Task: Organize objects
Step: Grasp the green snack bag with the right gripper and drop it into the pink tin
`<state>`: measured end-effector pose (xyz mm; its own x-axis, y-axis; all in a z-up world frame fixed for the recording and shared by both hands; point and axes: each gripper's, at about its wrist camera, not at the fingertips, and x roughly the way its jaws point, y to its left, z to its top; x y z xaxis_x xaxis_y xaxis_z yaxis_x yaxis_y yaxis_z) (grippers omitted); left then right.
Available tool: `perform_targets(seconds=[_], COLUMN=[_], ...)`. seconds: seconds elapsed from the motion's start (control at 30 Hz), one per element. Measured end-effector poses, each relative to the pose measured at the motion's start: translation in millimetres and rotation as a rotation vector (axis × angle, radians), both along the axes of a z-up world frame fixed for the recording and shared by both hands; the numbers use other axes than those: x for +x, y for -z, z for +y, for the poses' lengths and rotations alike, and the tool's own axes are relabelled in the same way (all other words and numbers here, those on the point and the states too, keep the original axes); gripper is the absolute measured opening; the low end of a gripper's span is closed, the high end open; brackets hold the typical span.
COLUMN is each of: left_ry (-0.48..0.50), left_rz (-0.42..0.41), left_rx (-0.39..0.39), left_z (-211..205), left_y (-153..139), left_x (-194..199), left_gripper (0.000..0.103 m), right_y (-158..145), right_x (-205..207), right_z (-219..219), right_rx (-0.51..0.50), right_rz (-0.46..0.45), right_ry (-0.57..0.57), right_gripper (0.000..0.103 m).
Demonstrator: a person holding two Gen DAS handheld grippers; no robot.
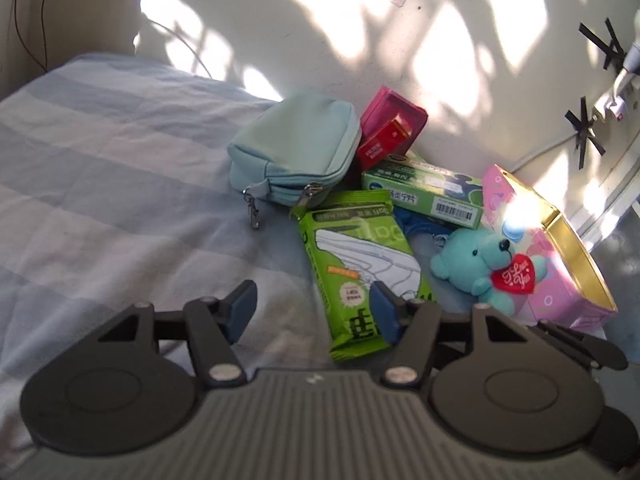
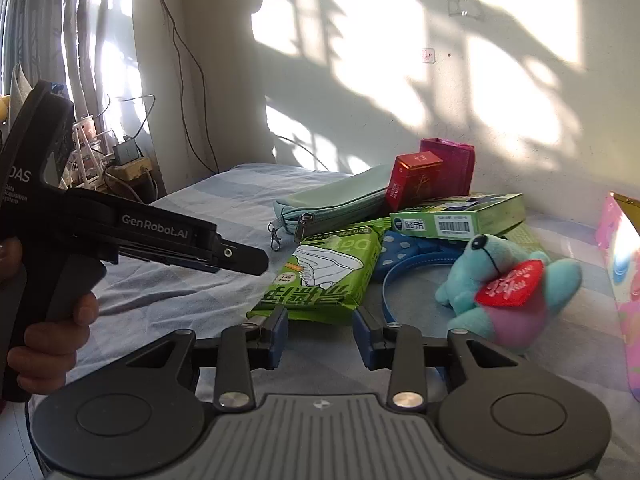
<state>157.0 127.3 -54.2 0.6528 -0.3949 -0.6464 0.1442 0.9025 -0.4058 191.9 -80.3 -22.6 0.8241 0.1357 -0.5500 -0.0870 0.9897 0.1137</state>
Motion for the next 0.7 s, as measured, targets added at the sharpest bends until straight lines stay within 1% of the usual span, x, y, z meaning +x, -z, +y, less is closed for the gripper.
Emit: perform_targets(seconds=[0.03, 0.07, 0.1, 0.17, 0.2, 0.27, 0.3, 0.33, 0.37, 0.43, 0.5, 0.53, 0.6, 0.67, 0.7], left_ry=[0.0, 0.011, 0.014, 0.031, 0.043, 0.047, 0.051, 0.067, 0.052, 0.03, 0.014, 0.011, 0.013, 0.045, 0.069], left_rz=[0.021, 0.024, 0.02, 0.039, 0.041, 0.017, 0.001, 0.004, -0.011, -0.003, -0.028, -0.05, -0.115, -0.175, -0.21], left_rx=[-0.029, -0.084, -0.124, -0.175, -0.188, -0.165, -0.137, -0.119, -0.1, -0.092, -0.099, -0.105, -0.099, -0.072, -0.059], left_z=[1.2, 4.2, 4.9, 1.7, -0.5, -9.4, -15.5, -20.3, -23.0, -25.1, -25.3, -27.2, -41.7, -67.4, -89.2], left_y=[6.2, 11.3, 12.2, 13.1, 13.1, 11.9, 12.2, 13.1, 10.6, 2.6, -10.3, -17.8, -37.7, -56.9, -65.8], left_x=[6.2, 10.0, 12.0, 16.1, 18.1, 15.2, 14.7, 14.8, 9.2, -5.5, -33.0, -46.6, -73.7, -81.2, -77.1], left_gripper=[0.063, 0.063, 0.063, 0.063, 0.066, 0.065, 0.058, 0.05, 0.05, 0.047, 0.046, 0.046, 0.045, 0.046, 0.046], right_y=[4.5, 7.7, 11.9, 19.2, 22.4, 27.1, 30.3, 30.9, 29.6, 24.9, 17.7, 12.0, -1.1, -15.5, -21.1], right_x=[8.8, 15.6, 22.7, 30.8, 33.4, 39.8, 42.1, 41.3, 37.5, 24.5, 1.5, -12.4, -43.2, -71.4, -82.3], right_z=[0.2, -1.2, -4.6, -12.4, -15.5, -22.7, -26.1, -27.5, -27.3, -28.3, -35.1, -37.5, -41.7, -52.2, -60.8], right_rx=[0.008, 0.01, 0.023, 0.091, 0.115, 0.182, 0.231, 0.263, 0.265, 0.267, 0.307, 0.315, 0.29, 0.217, 0.191], right_rz=[0.014, 0.023, 0.038, 0.064, 0.07, 0.071, 0.081, 0.075, 0.069, 0.063, 0.04, 0.013, -0.067, -0.169, -0.21], right_ry=[0.005, 0.013, 0.014, 0.005, 0.009, -0.001, -0.01, -0.014, -0.008, -0.02, -0.044, -0.055, -0.064, -0.028, 0.001], right_gripper=[0.035, 0.039, 0.039, 0.045, 0.046, 0.05, 0.05, 0.046, 0.041, 0.036, 0.035, 0.034, 0.034, 0.035, 0.035])
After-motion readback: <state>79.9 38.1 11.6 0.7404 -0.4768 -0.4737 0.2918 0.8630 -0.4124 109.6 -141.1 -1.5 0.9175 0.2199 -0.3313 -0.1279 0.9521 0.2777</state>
